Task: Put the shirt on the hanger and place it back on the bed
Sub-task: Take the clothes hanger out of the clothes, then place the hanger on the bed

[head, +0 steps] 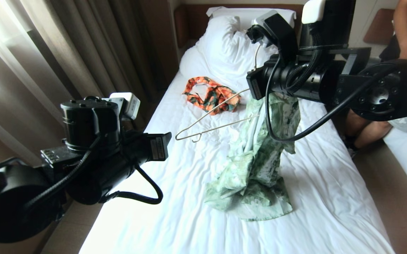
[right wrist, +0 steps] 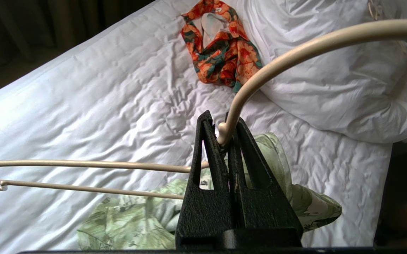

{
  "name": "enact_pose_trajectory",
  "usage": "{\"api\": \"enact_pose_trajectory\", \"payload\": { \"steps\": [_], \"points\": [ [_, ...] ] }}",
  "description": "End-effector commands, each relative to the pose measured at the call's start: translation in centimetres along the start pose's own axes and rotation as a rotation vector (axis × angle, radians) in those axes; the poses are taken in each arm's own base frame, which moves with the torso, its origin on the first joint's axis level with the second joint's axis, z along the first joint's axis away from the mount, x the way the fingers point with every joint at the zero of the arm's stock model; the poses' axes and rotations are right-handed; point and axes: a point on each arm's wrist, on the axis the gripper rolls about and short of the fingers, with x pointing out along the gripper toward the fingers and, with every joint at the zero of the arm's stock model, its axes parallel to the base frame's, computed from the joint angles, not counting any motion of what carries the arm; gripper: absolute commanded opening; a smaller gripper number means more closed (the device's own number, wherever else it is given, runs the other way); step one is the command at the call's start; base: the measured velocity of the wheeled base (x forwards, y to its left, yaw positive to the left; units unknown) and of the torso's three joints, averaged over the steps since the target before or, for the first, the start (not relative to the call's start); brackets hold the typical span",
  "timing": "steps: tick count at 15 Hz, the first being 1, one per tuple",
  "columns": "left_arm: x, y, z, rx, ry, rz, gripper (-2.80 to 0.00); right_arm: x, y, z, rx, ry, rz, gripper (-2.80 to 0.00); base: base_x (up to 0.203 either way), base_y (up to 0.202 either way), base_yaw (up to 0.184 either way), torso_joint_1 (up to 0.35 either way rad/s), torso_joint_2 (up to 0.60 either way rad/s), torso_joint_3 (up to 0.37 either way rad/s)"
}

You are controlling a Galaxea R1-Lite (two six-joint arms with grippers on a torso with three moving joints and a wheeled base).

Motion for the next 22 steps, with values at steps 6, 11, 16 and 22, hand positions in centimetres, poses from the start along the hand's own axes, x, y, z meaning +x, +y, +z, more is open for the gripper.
{"api": "enact_pose_trajectory", "payload": {
  "steps": [6, 11, 16, 22],
  "points": [
    [-2.9, 4.3, -3.4, -0.027, 0.018, 0.054, -2.80, 2.1, 1.7, -3.0, 0.115, 0.000, 0.001, -2.80, 0.000, 0.000, 0.000, 0.000, 0.00, 0.000],
    [-4.9, 6.0, -4.7, -0.105, 0.031, 0.088, -2.80, 4.4, 2.1, -11.9, 0.317, 0.267, -0.036, -2.80, 0.000, 0.000, 0.000, 0.000, 0.00, 0.000],
    [-5.2, 6.2, -5.5, -0.163, 0.053, 0.093, -2.80, 7.4, 1.2, -19.5, 0.154, 0.544, -0.074, -2.80, 0.000, 0.000, 0.000, 0.000, 0.00, 0.000],
    [-6.5, 6.7, -5.7, -0.171, 0.036, 0.098, -2.80, 11.3, 2.4, -23.2, 0.094, 0.658, -0.042, -2.80, 0.000, 0.000, 0.000, 0.000, 0.00, 0.000]
  ]
}}
